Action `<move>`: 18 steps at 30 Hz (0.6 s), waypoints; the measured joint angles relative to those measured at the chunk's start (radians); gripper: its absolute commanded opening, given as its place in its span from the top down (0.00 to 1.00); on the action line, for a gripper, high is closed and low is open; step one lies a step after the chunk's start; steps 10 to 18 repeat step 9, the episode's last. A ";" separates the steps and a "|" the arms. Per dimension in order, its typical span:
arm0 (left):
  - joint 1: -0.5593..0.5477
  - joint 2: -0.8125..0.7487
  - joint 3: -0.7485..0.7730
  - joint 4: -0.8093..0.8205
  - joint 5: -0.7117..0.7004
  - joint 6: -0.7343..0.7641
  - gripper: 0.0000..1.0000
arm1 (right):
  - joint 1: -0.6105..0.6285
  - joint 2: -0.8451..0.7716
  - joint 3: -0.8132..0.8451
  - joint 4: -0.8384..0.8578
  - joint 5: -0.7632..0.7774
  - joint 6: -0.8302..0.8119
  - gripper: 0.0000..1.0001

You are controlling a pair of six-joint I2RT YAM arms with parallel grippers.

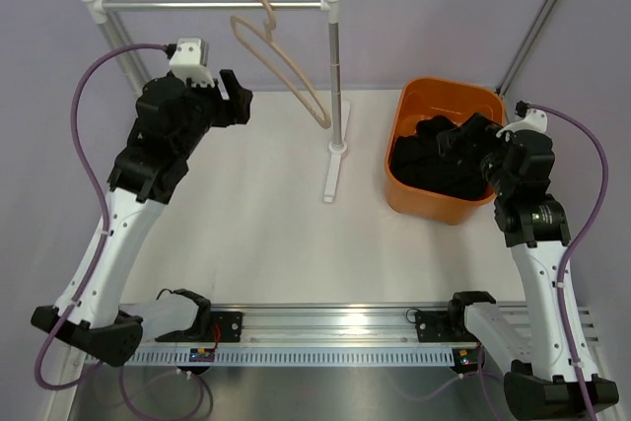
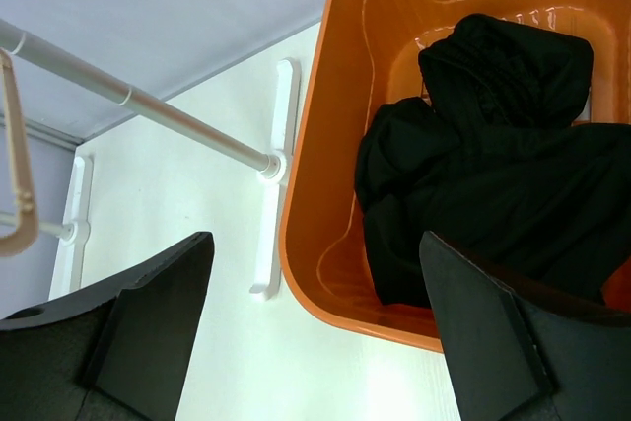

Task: Remove the shorts from the hanger

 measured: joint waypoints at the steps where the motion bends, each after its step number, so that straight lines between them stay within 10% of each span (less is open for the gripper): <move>1: 0.000 -0.035 -0.036 -0.005 0.002 -0.010 0.27 | 0.000 -0.008 0.000 0.000 -0.005 -0.002 0.00; 18: -0.039 -0.203 -0.235 -0.028 0.004 -0.052 0.24 | 0.000 -0.060 0.001 -0.002 -0.032 -0.008 0.00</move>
